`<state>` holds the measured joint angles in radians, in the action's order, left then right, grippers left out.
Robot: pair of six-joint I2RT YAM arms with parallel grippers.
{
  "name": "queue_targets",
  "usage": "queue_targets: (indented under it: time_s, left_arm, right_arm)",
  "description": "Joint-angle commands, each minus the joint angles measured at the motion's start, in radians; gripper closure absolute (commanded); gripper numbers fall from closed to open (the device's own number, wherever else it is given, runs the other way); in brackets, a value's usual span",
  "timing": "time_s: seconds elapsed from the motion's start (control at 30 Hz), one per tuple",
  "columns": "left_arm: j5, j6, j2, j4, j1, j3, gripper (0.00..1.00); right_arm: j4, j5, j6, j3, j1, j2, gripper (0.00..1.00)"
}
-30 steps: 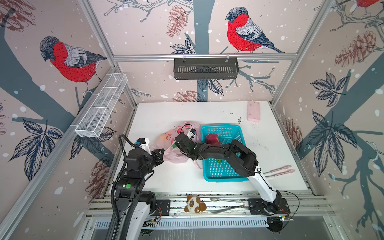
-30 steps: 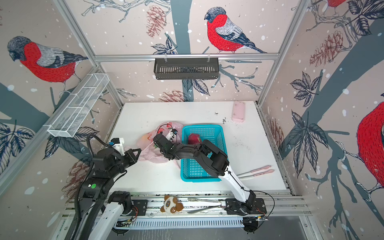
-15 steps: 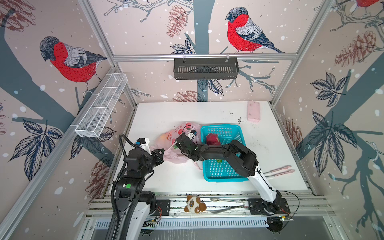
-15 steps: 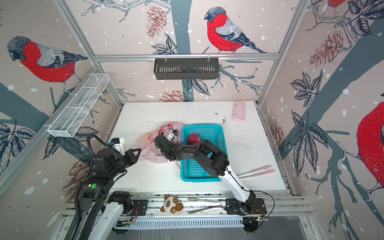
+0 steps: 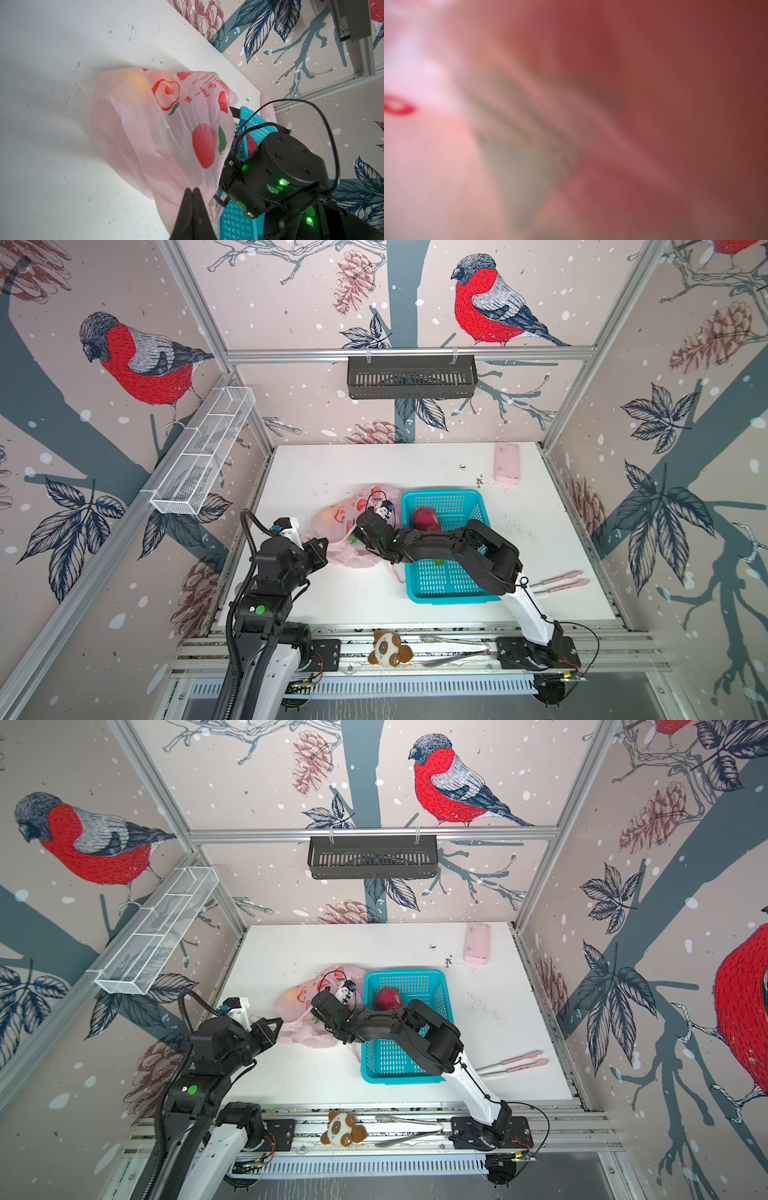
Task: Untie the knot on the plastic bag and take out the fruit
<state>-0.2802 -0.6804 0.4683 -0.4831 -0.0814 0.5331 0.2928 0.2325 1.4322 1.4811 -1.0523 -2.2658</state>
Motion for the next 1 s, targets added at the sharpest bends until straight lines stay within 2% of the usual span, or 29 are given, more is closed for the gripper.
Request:
queue_targets:
  time_s: [0.0, 0.97]
  left_arm:
    - [0.036, -0.014, 0.000, 0.054, -0.001, -0.014, 1.00]
    - [0.113, -0.019, 0.018, 0.160, -0.006, -0.105, 1.00]
  right_arm:
    - [-0.015, -0.035, -0.048, -0.012, -0.002, 0.019, 0.84]
    - [-0.085, -0.201, -0.133, -0.075, -0.036, 0.146, 0.86]
